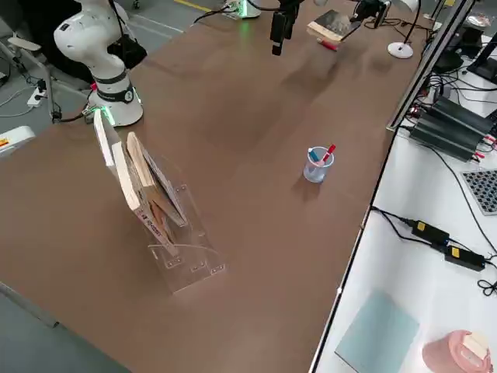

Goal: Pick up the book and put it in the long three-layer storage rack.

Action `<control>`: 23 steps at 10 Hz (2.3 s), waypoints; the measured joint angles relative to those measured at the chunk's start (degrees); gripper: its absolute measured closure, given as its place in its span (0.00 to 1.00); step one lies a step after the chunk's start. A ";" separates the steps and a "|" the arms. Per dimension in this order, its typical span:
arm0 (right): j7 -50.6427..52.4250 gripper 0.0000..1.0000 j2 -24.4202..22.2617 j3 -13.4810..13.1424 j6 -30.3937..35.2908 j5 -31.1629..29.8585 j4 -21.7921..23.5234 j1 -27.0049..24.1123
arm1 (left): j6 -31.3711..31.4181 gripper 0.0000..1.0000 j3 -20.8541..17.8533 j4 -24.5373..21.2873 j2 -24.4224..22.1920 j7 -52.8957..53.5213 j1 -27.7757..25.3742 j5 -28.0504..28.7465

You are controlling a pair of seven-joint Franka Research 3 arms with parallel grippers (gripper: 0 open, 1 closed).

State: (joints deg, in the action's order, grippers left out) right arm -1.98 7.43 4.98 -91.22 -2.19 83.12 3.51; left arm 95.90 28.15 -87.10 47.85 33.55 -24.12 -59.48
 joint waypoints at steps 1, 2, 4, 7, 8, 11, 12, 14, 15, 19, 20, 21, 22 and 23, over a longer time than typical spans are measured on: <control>0.00 0.00 0.00 0.03 0.00 0.01 0.00 0.00 | 1.83 1.00 1.49 0.09 0.00 -0.22 0.20 -0.01; 0.00 0.00 0.00 0.04 0.00 0.01 0.00 0.01 | 4.19 1.00 2.83 0.09 0.00 -0.29 0.55 -0.03; 0.00 0.00 0.00 0.06 0.00 0.01 0.00 0.01 | 9.38 1.00 6.00 0.08 0.00 -0.44 1.30 -0.29; 0.00 0.00 0.00 0.08 0.06 0.01 0.02 0.04 | 15.58 1.00 10.22 0.00 -0.01 -2.44 2.74 -1.93; 0.00 0.00 0.00 0.08 0.19 0.01 0.02 0.04 | 16.96 1.00 10.81 0.01 -0.01 -2.97 3.64 -2.89; 0.00 0.00 0.00 0.12 0.52 0.01 0.03 0.13 | 20.21 1.00 11.15 -0.03 0.00 -3.28 7.02 -7.00; 0.00 0.00 0.00 0.13 0.62 0.01 0.03 0.21 | 21.37 1.00 11.17 -0.04 0.00 -3.28 8.25 -8.46; 0.00 0.00 0.00 0.16 0.80 -0.03 0.04 0.64 | 23.04 1.00 11.18 -0.04 0.00 -3.28 10.51 -11.09; 0.00 0.00 0.00 0.17 0.80 -0.03 0.04 0.98 | 23.36 1.00 11.19 -0.04 0.00 -3.30 11.33 -12.53; 0.00 0.00 0.00 0.19 0.65 -0.03 0.05 1.49 | 25.50 1.00 11.18 -0.08 0.01 -3.31 13.95 -16.72; 0.00 0.00 0.00 0.20 0.56 -0.03 0.05 1.55 | 26.75 1.00 11.18 -0.08 0.01 -3.31 14.79 -17.64; 0.00 0.00 0.00 0.21 0.47 -0.03 0.05 1.66 | 28.20 1.00 11.19 -0.08 0.01 -3.31 15.67 -18.57; -0.05 0.00 0.00 0.23 0.43 0.00 0.05 1.75 | 29.94 1.00 11.20 -0.09 0.01 -3.28 16.67 -19.10; -0.11 0.00 0.00 0.26 0.34 0.08 0.05 1.80 | 31.60 1.00 11.20 -0.10 0.02 -3.26 17.60 -19.34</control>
State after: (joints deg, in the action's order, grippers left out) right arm -2.09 7.44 5.24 -90.88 -2.11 83.17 5.31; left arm 127.50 39.35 -87.20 47.87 30.29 -6.51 -78.82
